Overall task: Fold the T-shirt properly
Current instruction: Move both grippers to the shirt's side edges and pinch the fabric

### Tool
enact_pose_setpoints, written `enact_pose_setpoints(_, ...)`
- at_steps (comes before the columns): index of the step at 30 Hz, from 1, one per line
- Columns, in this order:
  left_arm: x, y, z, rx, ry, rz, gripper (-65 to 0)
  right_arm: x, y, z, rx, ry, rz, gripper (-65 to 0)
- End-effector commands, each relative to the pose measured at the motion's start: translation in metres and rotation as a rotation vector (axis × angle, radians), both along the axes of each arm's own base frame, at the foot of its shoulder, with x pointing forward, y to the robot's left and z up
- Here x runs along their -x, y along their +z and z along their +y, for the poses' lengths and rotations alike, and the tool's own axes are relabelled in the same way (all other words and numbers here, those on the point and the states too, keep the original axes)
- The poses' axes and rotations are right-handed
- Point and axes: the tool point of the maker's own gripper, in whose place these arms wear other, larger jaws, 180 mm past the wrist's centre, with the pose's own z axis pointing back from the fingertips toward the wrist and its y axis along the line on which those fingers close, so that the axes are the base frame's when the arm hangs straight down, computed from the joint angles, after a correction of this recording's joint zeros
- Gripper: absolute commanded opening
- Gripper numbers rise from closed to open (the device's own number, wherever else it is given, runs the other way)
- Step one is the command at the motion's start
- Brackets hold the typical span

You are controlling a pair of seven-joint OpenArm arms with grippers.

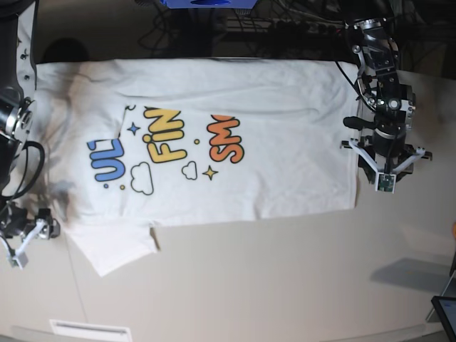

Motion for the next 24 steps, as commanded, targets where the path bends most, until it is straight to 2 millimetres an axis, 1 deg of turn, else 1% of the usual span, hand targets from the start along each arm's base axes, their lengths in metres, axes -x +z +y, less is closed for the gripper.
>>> enact_pose_setpoints(1,-0.005,0.013,0.003,-0.021,-0.005,-0.043,-39.6,-0.02,0.03,-0.009,0.003,-0.013,-0.097,-22.2)
enact_pose_setpoints(2,-0.005,0.013,0.003,-0.021,-0.005,-0.043,-39.6,-0.02,0.029,-0.008,0.006,-0.008,-0.104,-22.2)
enact_pose_setpoints(5,-0.005,0.014,0.003,-0.021,-0.005,-0.045,-39.6,-0.013,0.011,-0.001,0.007,0.017,-0.08,-22.2)
enact_pose_setpoints(8,-0.005,0.014,0.003,-0.021,-0.005,-0.043,-39.6,-0.009,-0.003,0.005,-0.011,0.022,-0.068,-22.2)
enact_pose_setpoints(10,-0.005,0.014,0.003,-0.021,-0.005,-0.043,-39.6,-0.007,-0.008,0.006,-0.027,0.014,-0.066,-22.2)
enact_pose_setpoints(24,-0.004,0.013,0.003,-0.022,-0.003,-0.042,-39.6,-0.007,-0.009,0.007,-0.033,0.011,-0.073,-22.3)
